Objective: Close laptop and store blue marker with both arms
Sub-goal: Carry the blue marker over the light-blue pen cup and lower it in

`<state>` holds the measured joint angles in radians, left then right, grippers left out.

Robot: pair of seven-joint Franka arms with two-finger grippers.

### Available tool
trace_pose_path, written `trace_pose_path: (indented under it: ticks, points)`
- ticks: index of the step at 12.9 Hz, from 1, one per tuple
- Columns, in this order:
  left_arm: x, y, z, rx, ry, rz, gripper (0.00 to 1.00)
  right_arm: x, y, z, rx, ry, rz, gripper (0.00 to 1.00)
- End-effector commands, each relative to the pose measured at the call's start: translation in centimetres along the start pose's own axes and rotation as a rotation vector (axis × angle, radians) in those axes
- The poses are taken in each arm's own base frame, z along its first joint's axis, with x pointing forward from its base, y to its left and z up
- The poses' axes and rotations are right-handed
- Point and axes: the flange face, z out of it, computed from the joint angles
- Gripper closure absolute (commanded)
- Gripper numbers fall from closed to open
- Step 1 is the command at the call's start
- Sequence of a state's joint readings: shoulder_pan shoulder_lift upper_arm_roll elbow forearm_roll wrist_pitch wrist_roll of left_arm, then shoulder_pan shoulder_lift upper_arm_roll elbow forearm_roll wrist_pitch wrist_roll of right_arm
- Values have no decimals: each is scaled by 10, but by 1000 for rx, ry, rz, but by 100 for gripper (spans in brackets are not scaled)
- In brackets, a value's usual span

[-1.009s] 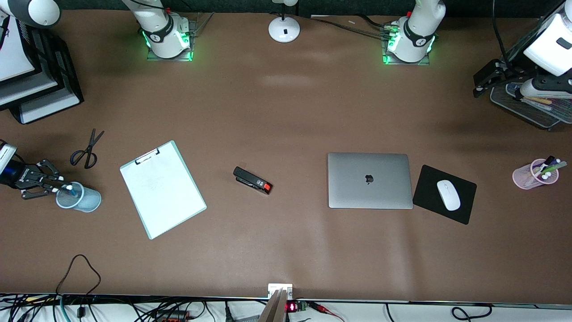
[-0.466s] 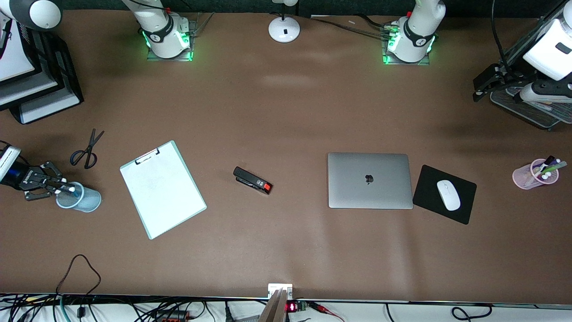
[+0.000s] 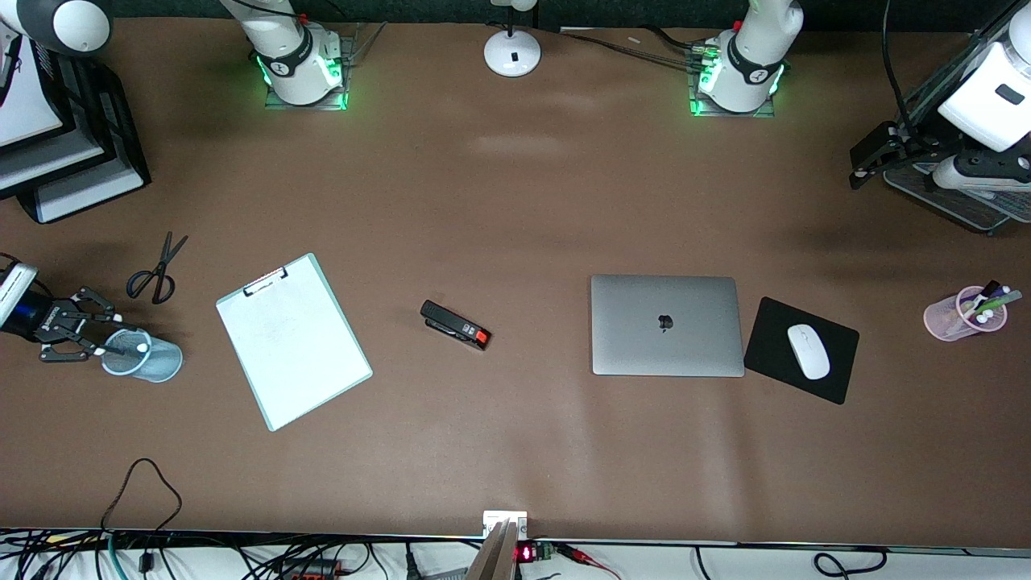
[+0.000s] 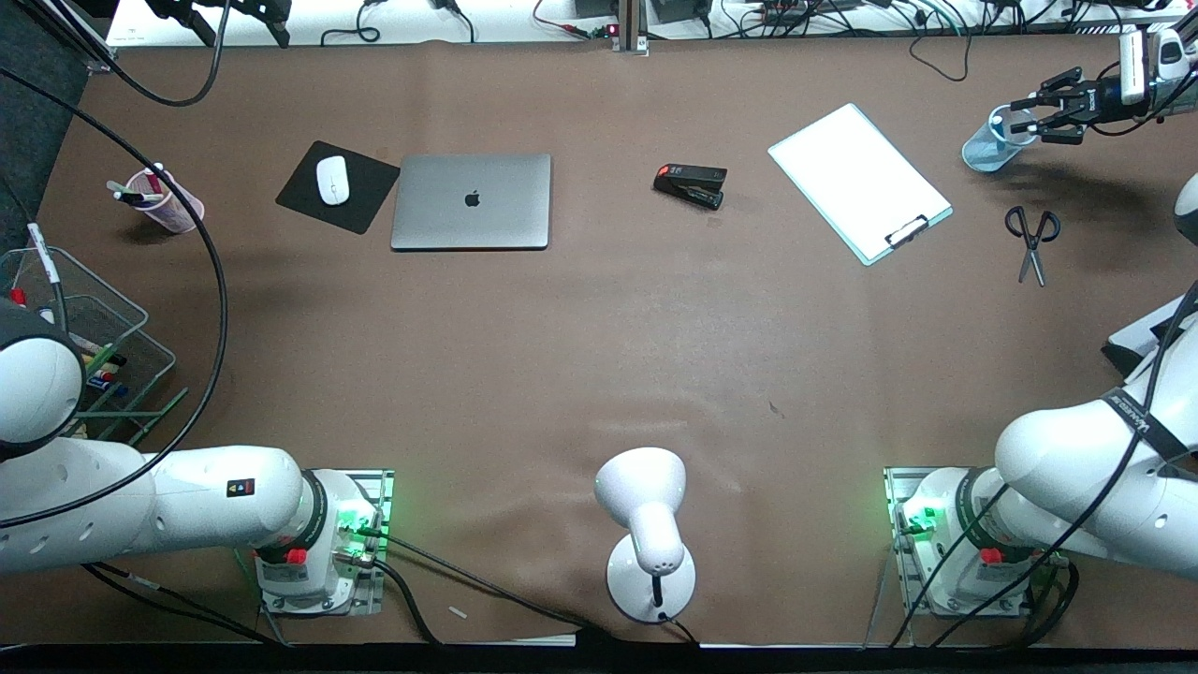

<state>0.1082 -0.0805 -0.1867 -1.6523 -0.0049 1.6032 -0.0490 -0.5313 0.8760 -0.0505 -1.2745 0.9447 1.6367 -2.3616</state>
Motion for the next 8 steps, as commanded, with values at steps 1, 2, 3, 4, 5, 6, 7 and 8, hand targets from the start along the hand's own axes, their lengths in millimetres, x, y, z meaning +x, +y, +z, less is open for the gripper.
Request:
trace_pose_path:
  ticks: [1,2,3,4,5,6,7,8]
  points:
    - [0,3,0,-9,11,22,0,0,0,-10,-4,30,39,0]
    - [0,6,-2,-9,16,25,0,7,-3,-10,38,37,103,0]
    - [0,8,-2,-9,16,30,0,11,-6,-11,78,26,177,0]
    - [0,8,-2,-9,16,28,0,26,-3,-22,82,-3,223,0]
    - [0,8,-2,-9,16,28,0,43,0,-31,89,-41,253,0]
    - [0,8,-1,-9,14,28,0,62,2,-43,89,-81,286,0]
    - [0,8,-1,-9,16,28,0,83,4,-55,88,-120,327,0]
    - [0,8,-1,-9,16,28,0,108,5,-63,105,-165,373,0]
